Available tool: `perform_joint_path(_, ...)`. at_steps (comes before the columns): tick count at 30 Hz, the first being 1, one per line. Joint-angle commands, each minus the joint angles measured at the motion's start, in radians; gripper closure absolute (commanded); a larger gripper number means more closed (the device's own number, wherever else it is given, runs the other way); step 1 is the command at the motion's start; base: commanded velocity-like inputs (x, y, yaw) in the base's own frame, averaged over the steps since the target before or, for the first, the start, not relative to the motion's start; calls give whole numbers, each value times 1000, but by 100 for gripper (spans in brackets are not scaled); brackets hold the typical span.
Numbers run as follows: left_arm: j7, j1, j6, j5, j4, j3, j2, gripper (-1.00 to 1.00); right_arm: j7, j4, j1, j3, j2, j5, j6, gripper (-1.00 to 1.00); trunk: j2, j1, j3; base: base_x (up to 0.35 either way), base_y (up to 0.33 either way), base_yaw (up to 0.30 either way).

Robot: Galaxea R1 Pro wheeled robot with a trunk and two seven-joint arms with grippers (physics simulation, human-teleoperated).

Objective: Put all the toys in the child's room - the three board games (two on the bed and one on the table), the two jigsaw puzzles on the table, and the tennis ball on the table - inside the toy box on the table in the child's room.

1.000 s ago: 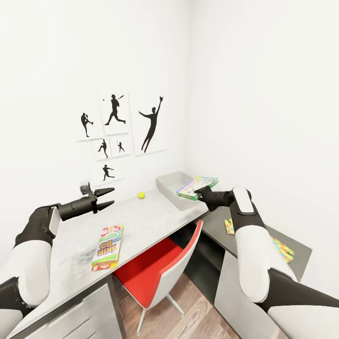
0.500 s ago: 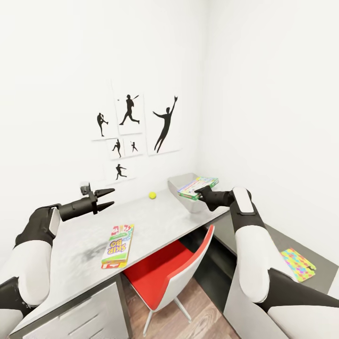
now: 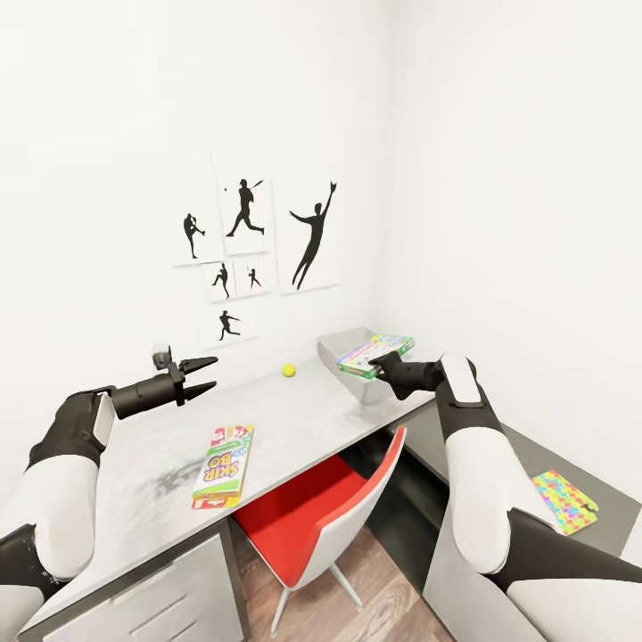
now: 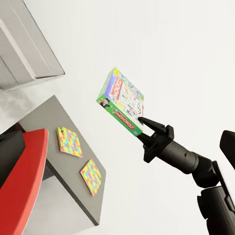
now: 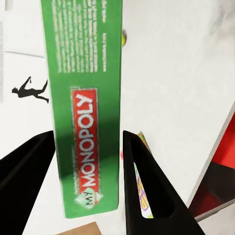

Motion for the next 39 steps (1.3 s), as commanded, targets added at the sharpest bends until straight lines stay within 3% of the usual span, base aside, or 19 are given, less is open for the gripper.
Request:
perform_joint_path(1,-9,-1,9,-11,0,4,0,-100,-10,-1,-1,-4,1,-11,1,100,-1,0,-1,0,0,0)
perform_joint_path(18,-9,-1,9,-9,0,4,-1,-100,-8,-1,-1,-4,1,-11,1,100,-1,0,-1,0,0,116)
perform_joint_path(39,-9,-1,7,-10,0,4,-1,-100,-7,-1,-1,-4,1,-11,0,100,-1,0,-1,46,0,9)
